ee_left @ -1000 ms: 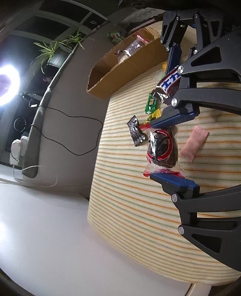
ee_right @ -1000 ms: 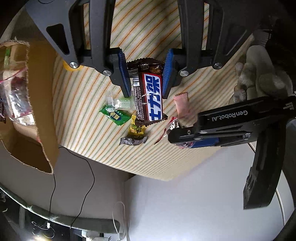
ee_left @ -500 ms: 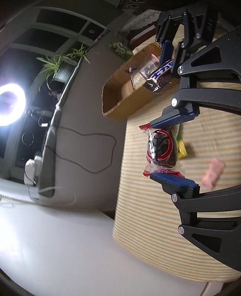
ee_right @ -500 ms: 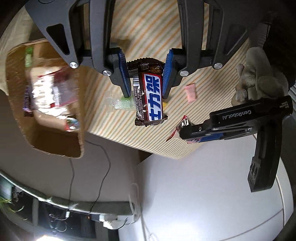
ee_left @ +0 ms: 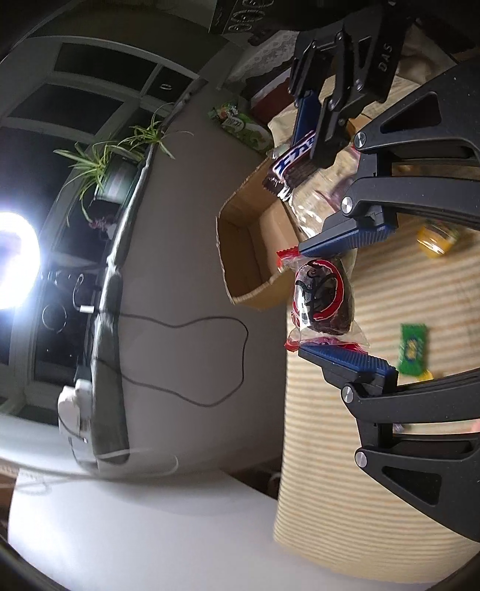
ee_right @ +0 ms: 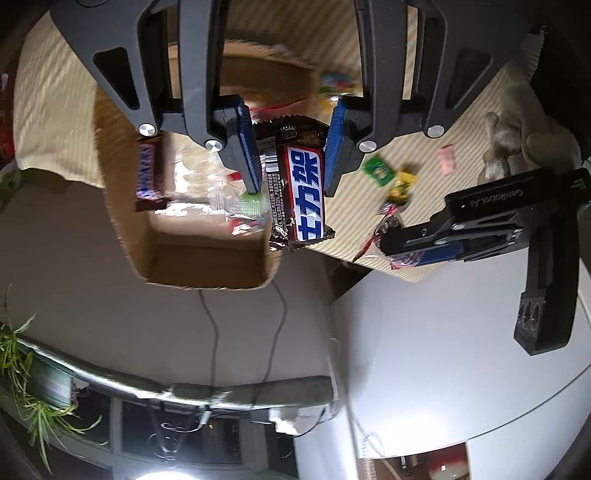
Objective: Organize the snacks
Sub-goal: 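Carry both candies into the box and open both grippers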
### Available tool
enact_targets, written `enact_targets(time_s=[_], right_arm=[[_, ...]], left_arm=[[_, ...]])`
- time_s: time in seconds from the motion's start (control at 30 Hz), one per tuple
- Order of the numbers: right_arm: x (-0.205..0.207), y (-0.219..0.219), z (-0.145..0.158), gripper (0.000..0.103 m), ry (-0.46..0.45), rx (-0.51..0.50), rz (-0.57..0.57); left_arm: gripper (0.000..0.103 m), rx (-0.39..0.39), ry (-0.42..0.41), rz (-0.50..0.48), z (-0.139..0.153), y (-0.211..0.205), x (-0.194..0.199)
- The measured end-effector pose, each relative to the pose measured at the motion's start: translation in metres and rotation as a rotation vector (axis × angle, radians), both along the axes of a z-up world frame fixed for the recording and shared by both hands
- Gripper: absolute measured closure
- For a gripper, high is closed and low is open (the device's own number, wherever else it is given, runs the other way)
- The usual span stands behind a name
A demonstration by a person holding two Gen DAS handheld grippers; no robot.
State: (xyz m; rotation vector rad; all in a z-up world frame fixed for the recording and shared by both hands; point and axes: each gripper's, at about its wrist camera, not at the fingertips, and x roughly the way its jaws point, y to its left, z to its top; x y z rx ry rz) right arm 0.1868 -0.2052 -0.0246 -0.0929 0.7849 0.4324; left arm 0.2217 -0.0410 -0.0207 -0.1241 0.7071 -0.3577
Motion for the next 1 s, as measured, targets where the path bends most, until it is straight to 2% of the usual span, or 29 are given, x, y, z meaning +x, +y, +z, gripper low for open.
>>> enact_targets(time_s=[0.6,1.0], right_arm=[[0.082,-0.062,-0.005,0.068,0.069,-0.002,-0.101],[0.103,-0.073,-0.018,0.068,0.1,-0.005,-0.119]], left_arm=[[0.056,0.058,0.011,-0.094,-0.001,-0.071,0.055],[0.056,0.073,0.044,-0.118,-0.016,-0.09,0.069]])
